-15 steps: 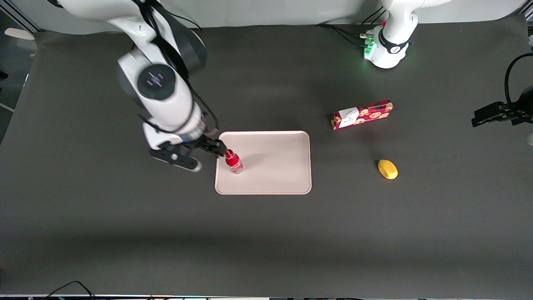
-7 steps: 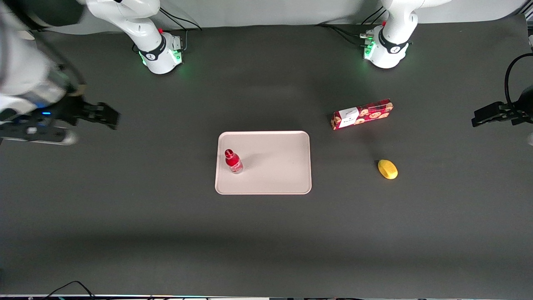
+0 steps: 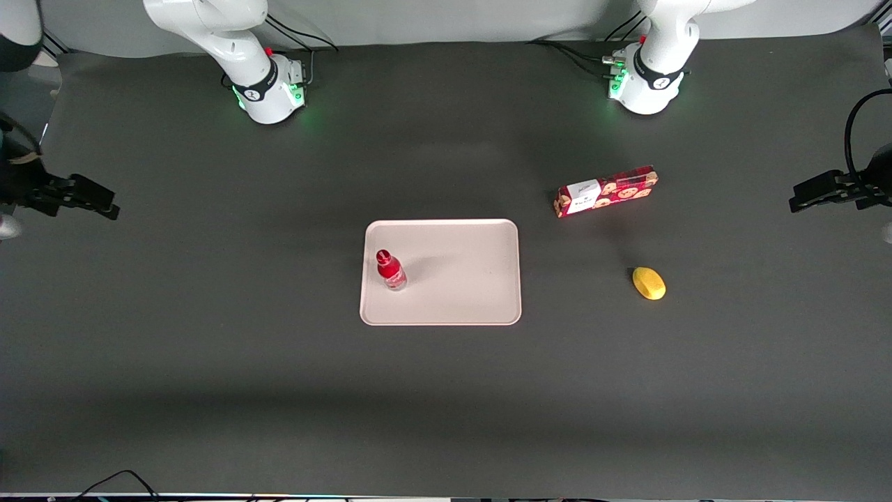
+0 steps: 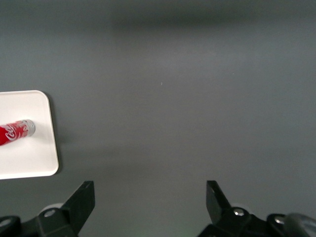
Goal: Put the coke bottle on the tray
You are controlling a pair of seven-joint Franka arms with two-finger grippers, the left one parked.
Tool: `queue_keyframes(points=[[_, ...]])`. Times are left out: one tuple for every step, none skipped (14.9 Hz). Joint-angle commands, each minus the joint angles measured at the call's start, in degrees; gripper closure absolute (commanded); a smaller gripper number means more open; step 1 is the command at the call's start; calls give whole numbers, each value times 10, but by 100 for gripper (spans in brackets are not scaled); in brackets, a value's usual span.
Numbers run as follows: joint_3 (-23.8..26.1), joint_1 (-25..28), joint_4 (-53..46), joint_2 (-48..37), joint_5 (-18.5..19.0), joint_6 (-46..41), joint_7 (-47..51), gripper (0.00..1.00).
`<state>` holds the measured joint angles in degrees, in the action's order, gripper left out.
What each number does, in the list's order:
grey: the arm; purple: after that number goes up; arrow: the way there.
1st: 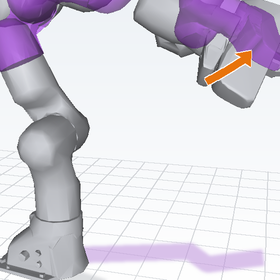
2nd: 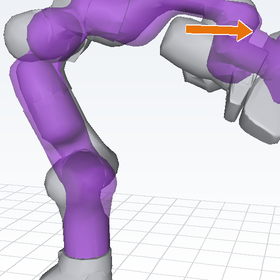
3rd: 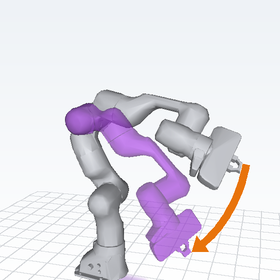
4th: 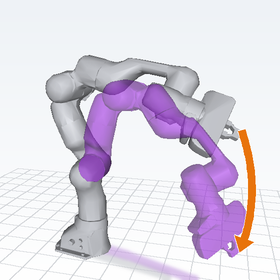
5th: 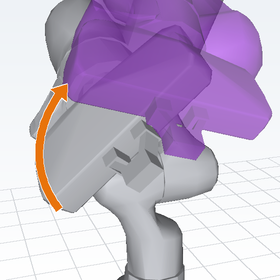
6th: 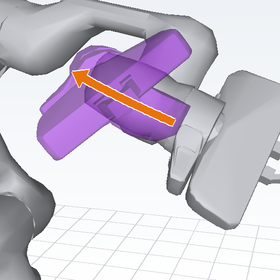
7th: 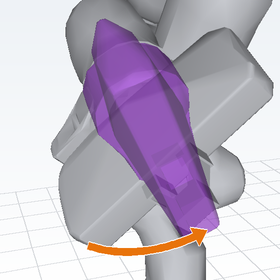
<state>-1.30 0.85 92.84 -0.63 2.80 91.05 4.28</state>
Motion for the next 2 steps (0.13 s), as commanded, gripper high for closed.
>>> queue_keyframes(points=[[0, 14, 45, -33, -21, 30, 28, 0], [-1, 13, 42, -33, -37, 30, 30, 0]])
